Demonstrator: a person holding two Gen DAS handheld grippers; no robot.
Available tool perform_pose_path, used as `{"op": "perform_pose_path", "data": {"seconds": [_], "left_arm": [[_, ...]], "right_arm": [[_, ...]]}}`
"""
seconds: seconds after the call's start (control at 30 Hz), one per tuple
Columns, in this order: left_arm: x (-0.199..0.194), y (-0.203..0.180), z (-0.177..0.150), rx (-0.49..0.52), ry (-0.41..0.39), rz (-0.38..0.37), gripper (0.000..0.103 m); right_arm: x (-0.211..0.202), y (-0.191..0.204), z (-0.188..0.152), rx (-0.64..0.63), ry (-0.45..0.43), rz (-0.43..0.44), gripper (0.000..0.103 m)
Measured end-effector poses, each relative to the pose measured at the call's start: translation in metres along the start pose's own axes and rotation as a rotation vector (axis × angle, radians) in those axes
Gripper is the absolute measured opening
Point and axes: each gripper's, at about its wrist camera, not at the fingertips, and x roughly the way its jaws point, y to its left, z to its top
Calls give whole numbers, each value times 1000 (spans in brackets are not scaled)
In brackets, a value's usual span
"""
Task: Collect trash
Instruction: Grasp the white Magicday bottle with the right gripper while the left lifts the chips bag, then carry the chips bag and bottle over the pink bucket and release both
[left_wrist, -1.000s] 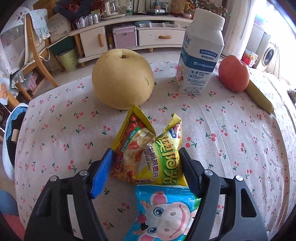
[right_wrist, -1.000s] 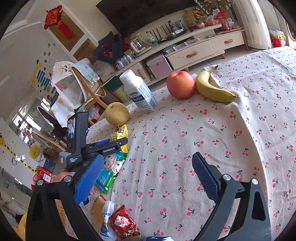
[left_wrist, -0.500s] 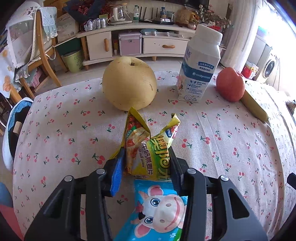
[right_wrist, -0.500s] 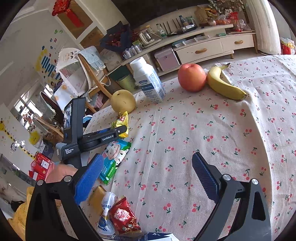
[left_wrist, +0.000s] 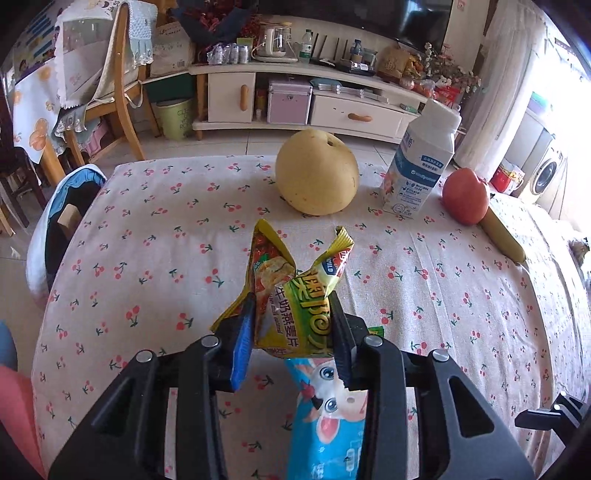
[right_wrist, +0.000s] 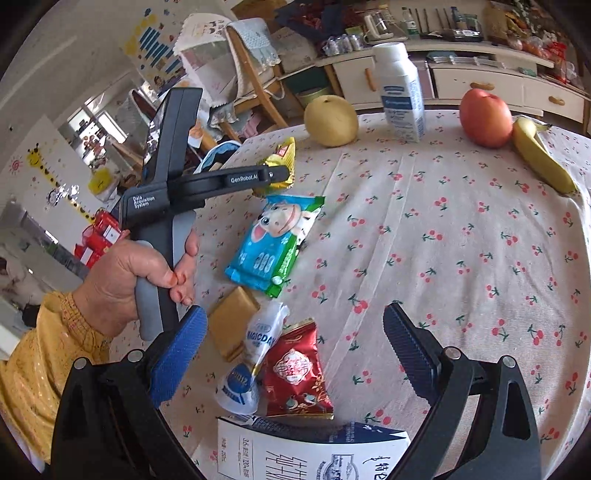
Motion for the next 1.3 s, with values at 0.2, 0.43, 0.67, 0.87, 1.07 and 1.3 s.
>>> {"op": "perform_pose_path", "data": {"seconds": [0.2,0.43,0.67,0.87,1.07,1.3], "left_arm": [[-33,21,-15,-42,-55,-17,38],[-72,37,-47,-63,-94,-29,38],[-96,48,-81,-105,-110,-36,38],[-105,56,-96,-132,-121,-54,38],[-106,64,-104,-145,-133,-91,38],[-104,74,-108,-158,-126,-134,38]], "right_arm": [[8,14,-7,-35,31,10,80],[14,27,-14,-77,62,6,71],[23,36,-22,-119,84,-33,61],[31,44,-25,-165,80,-76,60],[38,55,-26,-231,66,-142,49],[39,71,-26,-298,15,-202,35]]}}
